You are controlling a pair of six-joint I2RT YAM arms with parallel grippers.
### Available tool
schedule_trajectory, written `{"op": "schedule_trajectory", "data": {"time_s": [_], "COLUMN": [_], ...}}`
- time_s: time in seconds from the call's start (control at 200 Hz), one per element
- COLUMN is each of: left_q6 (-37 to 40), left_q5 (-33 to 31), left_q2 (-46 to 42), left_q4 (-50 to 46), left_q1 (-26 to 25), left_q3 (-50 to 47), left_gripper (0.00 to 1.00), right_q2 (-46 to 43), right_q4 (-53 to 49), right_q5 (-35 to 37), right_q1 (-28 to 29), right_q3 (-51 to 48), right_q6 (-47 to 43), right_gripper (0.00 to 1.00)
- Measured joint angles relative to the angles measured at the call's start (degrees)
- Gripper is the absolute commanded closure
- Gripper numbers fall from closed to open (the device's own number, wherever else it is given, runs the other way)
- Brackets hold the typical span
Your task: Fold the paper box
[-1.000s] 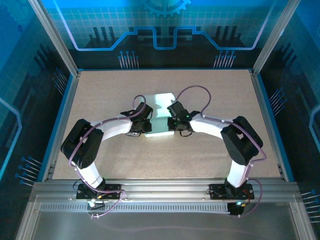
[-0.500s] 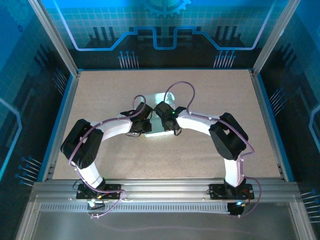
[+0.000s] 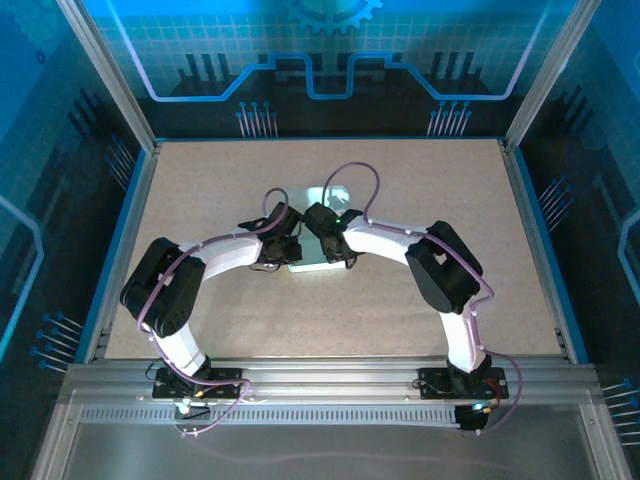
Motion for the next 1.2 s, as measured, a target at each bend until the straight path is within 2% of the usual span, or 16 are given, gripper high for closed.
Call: {"op": "schedule_trajectory", "data": {"time_s": [0.17, 0.44, 0.53, 0.59, 0.625, 0.68, 0.885, 0.93, 1.011, 1.201], "left_q6": [0.09, 0.13, 0.15, 0.13, 0.13, 0.13, 0.13, 0.13, 0.13, 0.15], "left_q5": [0.52, 0.59, 0.59, 0.57, 0.57, 0.59, 0.55, 0.52, 0.37, 0.35], "left_q2": [-0.31, -1.68, -1.68, -1.68, -1.68, -1.68, -1.68, -1.68, -1.68, -1.68], "left_q4": [0.42, 0.81, 0.79, 0.59, 0.39, 0.33, 0.35, 0.37, 0.35, -0.26], "left_q1": [0.37, 0.35, 0.17, 0.02, -0.09, -0.26, -0.37, -0.37, -0.42, -0.9], "left_q3": [0.0, 0.04, 0.04, 0.04, 0.04, 0.04, 0.04, 0.04, 0.04, 0.04], "left_gripper": [0.82, 0.82, 0.82, 0.82, 0.82, 0.82, 0.82, 0.82, 0.82, 0.82], "right_q2": [0.94, 4.85, 5.73, 5.77, 5.92, 6.1, 6.25, 6.25, 6.25, 5.09], "right_q4": [-1.33, -6.58, -7.8, -7.96, -8.0, -7.98, -8.68, -8.76, -8.79, -7.52], "right_q5": [0.57, 4.76, 5.33, 5.57, 5.84, 6.03, 5.79, 5.81, 5.81, 5.77], "right_q1": [0.04, 0.48, 0.46, 0.46, 0.46, 0.44, 0.39, 0.39, 0.39, 0.39], "right_q3": [1.68, 7.21, 8.57, 8.57, 8.57, 8.57, 9.31, 9.33, 9.29, 6.19], "right_q6": [0.44, 0.31, 0.57, 0.63, 0.63, 0.57, 0.22, 0.22, 0.22, 0.09], "right_gripper": [1.0, 1.0, 0.82, 0.78, 0.82, 1.0, 1.0, 0.9, 0.79, 0.61]}}
